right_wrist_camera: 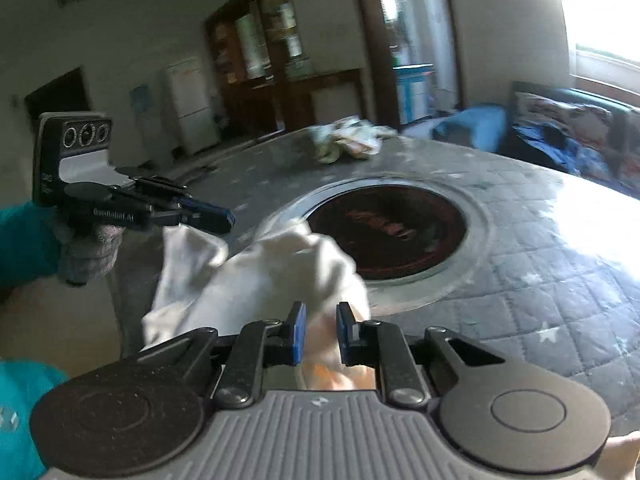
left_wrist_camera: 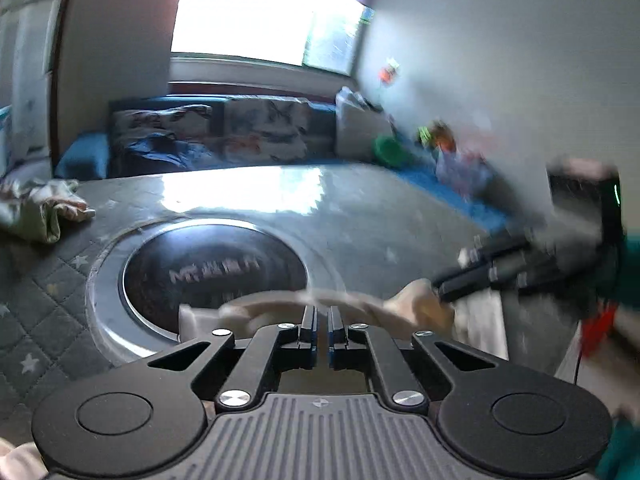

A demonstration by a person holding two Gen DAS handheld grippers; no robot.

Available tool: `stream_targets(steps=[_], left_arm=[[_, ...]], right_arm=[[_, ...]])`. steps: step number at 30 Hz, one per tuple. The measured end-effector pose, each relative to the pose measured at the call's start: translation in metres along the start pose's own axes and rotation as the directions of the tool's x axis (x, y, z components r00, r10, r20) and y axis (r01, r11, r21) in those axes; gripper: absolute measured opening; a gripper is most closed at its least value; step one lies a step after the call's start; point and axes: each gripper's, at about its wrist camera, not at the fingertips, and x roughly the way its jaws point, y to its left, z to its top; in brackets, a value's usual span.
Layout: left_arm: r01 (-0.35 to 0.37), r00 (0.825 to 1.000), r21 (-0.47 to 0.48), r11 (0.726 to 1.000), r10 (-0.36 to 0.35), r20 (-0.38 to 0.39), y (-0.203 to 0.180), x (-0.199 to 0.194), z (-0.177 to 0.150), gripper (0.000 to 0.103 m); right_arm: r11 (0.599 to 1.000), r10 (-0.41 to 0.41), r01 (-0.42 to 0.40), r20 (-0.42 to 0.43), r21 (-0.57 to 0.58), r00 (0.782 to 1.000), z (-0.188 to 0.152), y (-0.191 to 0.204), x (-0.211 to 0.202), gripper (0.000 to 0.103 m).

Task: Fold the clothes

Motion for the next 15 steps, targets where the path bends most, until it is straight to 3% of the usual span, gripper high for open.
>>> stream_targets(steps=[4,6,9,11,13,15], left_arm=[[-0.093,0.995,-0.045,0.995,0.092,-0.034,0.008,0.008,0.002,0.012],[-0.13,0.991,-0.091,0.987,0.128,-0.033,0.017,0.016,0.008,0.036],[-0.19,0.982,-0.122,0.974,0.187,-0.035,0.029,0.033,0.018,0.062],[-0.231,0.973,-0.132,0.964,0.226,-0.045,0.037,0.045,0.021,0.066],[-0.261,0.965,-0.167,0.951,0.252,-0.075,0.046,0.058,0.023,0.077],[-0.282,0.958,-0.207,0.937,0.264,-0.111,0.056,0.07,0.024,0.078]], right_arm=[[0.998,0.016,-0.019,-0.045,-0.057,0.999,-0.006,0.014,0.006,0.016],[0.999,0.014,-0.017,-0.065,-0.048,0.998,-0.007,0.017,0.011,0.018],[1.0,-0.02,0.02,-0.039,0.008,0.999,-0.003,0.01,0.011,0.021],[0.998,-0.045,0.047,-0.038,0.036,0.998,0.0,0.003,0.012,0.035],[0.997,-0.06,0.062,-0.039,0.055,0.997,0.003,-0.003,0.016,0.037],[0.995,-0.057,0.061,-0.044,0.078,0.997,0.007,-0.009,0.022,0.039]])
